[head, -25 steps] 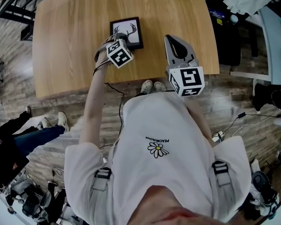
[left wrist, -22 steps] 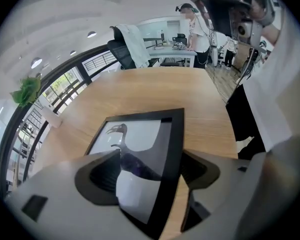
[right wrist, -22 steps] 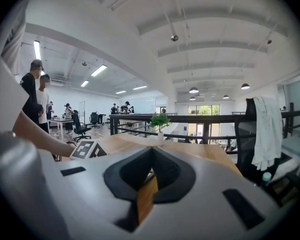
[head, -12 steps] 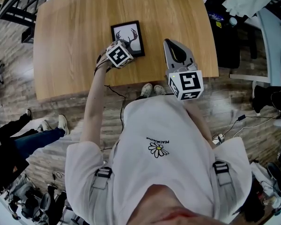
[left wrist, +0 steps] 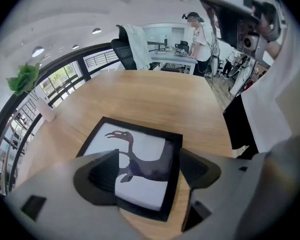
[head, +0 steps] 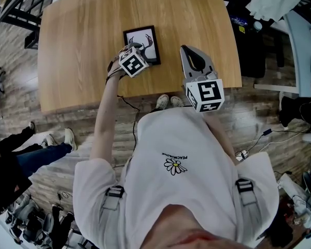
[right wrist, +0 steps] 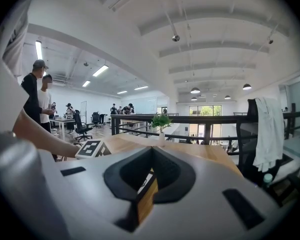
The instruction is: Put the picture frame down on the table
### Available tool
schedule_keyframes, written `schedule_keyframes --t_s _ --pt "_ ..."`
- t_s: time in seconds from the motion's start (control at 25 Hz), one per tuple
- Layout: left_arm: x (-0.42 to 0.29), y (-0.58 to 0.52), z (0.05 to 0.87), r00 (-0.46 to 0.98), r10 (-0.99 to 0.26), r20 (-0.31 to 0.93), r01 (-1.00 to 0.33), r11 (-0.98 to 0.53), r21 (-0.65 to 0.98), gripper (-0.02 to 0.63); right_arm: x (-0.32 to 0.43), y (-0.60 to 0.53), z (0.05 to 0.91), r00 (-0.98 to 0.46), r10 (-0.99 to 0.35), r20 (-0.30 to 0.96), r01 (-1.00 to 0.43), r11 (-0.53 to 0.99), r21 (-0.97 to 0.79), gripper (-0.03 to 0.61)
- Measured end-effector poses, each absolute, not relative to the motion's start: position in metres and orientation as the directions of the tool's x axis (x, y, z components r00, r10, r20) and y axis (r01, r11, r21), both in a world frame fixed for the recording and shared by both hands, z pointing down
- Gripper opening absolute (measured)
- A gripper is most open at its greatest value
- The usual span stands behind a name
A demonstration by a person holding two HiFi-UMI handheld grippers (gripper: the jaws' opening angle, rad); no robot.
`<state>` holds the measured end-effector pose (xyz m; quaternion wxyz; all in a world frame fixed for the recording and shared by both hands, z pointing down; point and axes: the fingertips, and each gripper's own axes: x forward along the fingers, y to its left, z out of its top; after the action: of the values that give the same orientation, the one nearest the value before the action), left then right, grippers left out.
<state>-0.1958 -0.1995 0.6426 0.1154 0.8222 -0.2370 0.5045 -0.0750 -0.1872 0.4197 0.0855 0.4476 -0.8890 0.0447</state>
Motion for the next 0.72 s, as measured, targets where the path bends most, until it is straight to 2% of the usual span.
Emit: schedule_keyframes --t_s 0.2,0.4,0.56,0.72 --pt "-0.195 -0.215 0.612 0.428 -0.372 0.824 -0.553 -0.828 -0.087 0.370 -0.078 -0.189 0.418 -0.590 -0.785 0.187 -0.800 0.601 -0.004 0.006" --pt "-0.199 -0.243 0.555 0.409 -0.551 0.728 -0.609 -0.759 -0.231 0.368 -0.080 -0.195 0.413 -0.598 -0.784 0.166 -0.795 0.606 0.002 0.006" --pt "-0.193 -0.249 0.497 0.431 -0.694 0.577 -0.666 -0.675 -0.316 0.367 -0.085 -0.194 0.408 -0.607 -0.782 0.144 -0.787 0.616 0.031 0.006" --pt "-0.187 -0.241 0.444 0.439 -0.800 0.410 -0.750 -0.577 -0.323 0.354 -0.089 -0.194 0.405 -0.618 -0.775 0.131 -0.778 0.627 0.041 0.006"
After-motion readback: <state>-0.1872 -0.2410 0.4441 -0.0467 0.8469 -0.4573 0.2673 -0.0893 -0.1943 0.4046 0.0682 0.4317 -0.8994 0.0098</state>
